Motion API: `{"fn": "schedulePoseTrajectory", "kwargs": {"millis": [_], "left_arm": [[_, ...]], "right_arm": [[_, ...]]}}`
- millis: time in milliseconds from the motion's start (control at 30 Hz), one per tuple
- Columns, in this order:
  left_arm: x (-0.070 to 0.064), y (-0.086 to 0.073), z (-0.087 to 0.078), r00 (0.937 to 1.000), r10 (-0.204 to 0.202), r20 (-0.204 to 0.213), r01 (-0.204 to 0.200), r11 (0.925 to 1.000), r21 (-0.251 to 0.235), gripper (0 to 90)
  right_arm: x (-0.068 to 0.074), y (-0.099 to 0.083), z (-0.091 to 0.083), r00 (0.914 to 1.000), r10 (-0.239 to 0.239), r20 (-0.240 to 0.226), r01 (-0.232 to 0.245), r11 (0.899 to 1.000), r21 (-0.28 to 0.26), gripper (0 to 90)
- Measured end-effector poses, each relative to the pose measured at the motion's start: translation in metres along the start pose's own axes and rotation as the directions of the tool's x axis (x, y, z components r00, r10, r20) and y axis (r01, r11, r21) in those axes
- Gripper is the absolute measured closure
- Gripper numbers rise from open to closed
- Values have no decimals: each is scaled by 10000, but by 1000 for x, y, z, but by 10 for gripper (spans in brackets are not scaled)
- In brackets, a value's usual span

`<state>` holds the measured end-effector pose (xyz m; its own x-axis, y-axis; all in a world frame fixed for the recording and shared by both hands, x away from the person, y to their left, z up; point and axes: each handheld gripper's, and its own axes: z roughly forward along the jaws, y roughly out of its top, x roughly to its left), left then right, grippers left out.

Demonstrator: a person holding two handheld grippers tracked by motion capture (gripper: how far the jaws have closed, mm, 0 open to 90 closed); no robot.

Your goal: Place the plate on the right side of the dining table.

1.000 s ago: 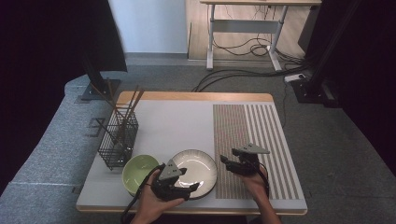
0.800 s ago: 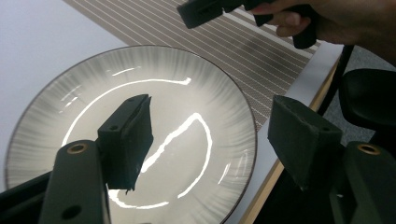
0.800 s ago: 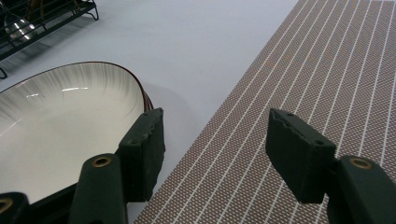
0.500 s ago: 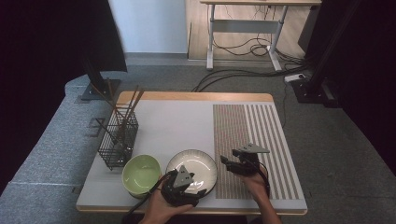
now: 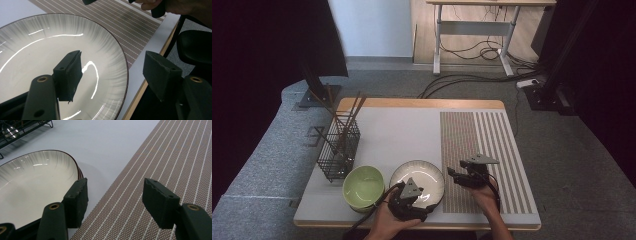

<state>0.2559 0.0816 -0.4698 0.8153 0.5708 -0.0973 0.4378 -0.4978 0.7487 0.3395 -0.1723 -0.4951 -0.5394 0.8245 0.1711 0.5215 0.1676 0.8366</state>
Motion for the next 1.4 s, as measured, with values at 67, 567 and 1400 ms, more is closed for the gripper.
{"fn": "schedulePoseTrajectory", "kwargs": {"millis": [67, 567, 1400], "left_arm": [[1, -1, 3, 10000, -15, -30, 15, 10000, 52, 317], [9, -7, 12, 9989, -166, -430, 174, 9997, 178, 333], [10, -13, 16, 9999, -93, 70, 90, 9988, 480, 320]], "right_arm": [[0, 0, 0, 10000, -11, -2, 11, 10000, 21, 374], [-1, 0, 0, 10000, -17, 4, 17, 10000, -5, 374], [17, 26, 28, 9958, -568, -719, 588, 9979, 266, 389]]}}
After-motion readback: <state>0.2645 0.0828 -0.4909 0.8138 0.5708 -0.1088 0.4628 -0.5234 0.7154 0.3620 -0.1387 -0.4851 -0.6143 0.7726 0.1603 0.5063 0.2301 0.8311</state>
